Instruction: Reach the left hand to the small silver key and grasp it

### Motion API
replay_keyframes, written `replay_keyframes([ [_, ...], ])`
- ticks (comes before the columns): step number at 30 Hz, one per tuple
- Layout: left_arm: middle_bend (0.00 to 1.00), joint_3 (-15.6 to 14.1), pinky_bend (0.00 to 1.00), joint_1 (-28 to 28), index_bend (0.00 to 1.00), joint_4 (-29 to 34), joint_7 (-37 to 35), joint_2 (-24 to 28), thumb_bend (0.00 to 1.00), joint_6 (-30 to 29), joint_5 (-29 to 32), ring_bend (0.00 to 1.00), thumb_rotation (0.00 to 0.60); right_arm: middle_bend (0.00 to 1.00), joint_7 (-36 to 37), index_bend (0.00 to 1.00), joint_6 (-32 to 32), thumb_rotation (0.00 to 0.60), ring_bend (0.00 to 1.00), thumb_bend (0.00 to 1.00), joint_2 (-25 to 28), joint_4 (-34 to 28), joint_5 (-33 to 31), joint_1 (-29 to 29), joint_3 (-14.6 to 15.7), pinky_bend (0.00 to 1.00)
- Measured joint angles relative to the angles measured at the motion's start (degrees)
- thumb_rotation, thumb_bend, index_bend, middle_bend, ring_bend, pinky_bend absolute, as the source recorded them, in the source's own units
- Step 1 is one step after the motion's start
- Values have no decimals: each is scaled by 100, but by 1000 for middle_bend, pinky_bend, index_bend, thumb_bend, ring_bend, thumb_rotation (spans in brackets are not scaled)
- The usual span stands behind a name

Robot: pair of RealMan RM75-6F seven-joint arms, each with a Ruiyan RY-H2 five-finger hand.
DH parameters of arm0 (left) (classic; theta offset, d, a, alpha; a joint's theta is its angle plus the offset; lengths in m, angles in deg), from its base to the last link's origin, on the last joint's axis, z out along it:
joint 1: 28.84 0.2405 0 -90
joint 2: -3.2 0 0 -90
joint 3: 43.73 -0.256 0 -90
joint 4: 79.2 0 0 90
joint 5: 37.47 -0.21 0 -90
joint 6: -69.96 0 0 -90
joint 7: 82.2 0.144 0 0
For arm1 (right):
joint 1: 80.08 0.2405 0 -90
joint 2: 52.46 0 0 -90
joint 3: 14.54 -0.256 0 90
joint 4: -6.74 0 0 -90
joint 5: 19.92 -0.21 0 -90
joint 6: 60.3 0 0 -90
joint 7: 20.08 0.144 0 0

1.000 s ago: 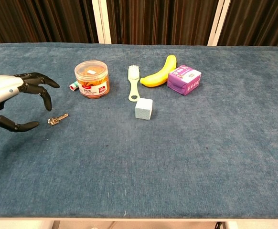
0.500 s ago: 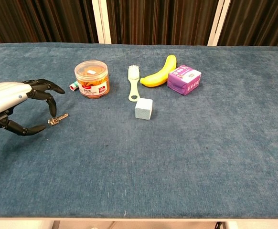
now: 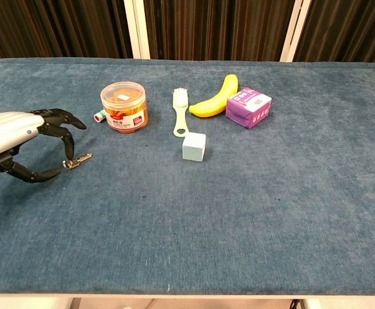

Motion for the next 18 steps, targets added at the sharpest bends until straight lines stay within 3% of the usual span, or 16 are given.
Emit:
replay_keyframes([
  [18,138,-62,74,-119,463,-195,-38,-110,346,59,50,0,600,67,42,210,15,600,47,1000,2,-6,-16,3,-1,0],
])
